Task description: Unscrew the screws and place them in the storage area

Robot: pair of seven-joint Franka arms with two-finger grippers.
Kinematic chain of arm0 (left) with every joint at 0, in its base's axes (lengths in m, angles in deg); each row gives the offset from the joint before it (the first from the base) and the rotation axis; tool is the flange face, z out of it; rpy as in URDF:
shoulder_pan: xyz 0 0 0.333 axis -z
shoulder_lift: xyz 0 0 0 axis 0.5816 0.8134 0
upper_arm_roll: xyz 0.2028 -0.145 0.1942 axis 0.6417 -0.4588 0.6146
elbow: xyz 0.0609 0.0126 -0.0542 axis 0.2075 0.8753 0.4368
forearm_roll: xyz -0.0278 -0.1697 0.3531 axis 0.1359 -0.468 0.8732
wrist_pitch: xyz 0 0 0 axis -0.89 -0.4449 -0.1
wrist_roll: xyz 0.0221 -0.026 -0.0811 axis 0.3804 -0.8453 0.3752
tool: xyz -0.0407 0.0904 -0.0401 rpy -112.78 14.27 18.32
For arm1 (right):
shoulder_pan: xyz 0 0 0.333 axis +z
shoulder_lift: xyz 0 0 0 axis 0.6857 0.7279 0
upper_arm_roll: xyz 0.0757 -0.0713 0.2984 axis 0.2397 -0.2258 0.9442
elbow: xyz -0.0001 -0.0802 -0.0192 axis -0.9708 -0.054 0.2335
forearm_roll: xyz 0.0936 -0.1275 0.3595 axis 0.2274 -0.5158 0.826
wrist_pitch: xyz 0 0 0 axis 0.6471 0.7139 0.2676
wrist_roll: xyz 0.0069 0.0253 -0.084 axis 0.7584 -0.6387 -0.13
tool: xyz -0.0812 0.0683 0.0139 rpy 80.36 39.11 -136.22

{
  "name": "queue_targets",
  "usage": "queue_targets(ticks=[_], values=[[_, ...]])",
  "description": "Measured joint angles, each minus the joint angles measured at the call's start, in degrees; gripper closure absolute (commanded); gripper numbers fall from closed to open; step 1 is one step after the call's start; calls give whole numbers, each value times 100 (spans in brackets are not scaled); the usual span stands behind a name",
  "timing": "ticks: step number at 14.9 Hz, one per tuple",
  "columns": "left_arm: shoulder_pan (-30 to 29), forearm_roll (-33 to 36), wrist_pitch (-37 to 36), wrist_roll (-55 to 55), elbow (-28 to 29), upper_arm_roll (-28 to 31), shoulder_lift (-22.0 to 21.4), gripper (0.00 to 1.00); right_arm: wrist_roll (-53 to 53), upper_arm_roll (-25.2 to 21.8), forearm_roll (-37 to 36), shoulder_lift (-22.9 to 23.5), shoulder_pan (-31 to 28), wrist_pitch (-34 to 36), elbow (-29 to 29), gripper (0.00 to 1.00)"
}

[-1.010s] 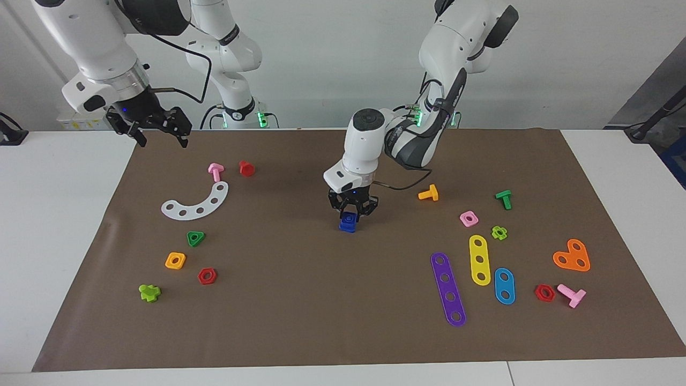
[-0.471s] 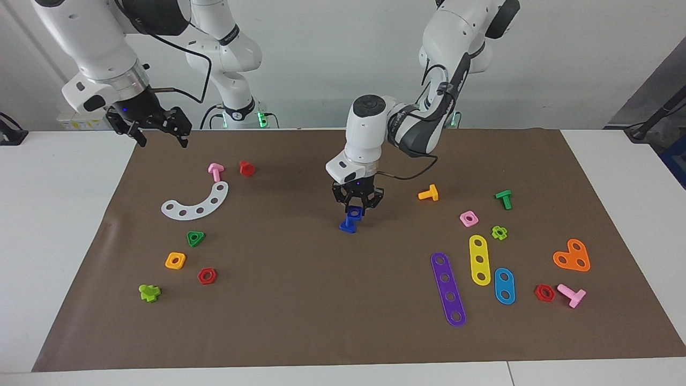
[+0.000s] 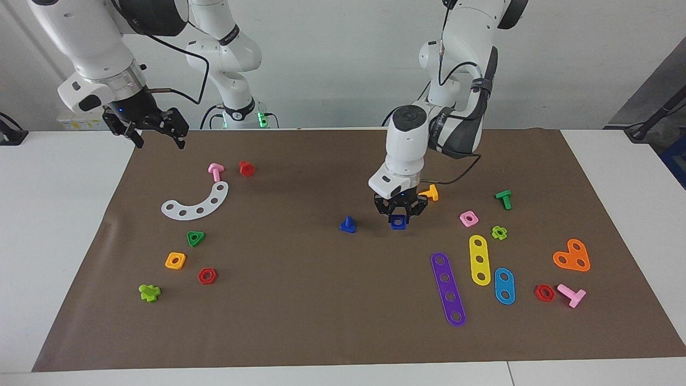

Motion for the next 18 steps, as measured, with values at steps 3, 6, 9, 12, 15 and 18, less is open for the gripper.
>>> queue_targets(ticks=[3,6,9,12,15,18], values=[[-181,-357,140,-450,237,278,-76,90,-361,26,0,17,544,-310,-114,0],[-200,-550,769,-901,759,687,-211,88,-1115,66,-1,261,1310,-928,-347,0],[-215,-582,1178,-1096,1192,897,-316,80,-1990,81,-1,775,2047,-1708,-426,0],[-232,-592,1484,-1214,1574,969,-411,46,-2631,86,-3,1361,2744,-2531,-439,0],[-241,-598,1559,-1250,1720,982,-474,0,-2879,81,-3,1868,3085,-3126,-436,0],[-296,-603,1548,-1573,1716,1006,-551,0,-2890,78,-3,2231,3211,-3537,-431,0]])
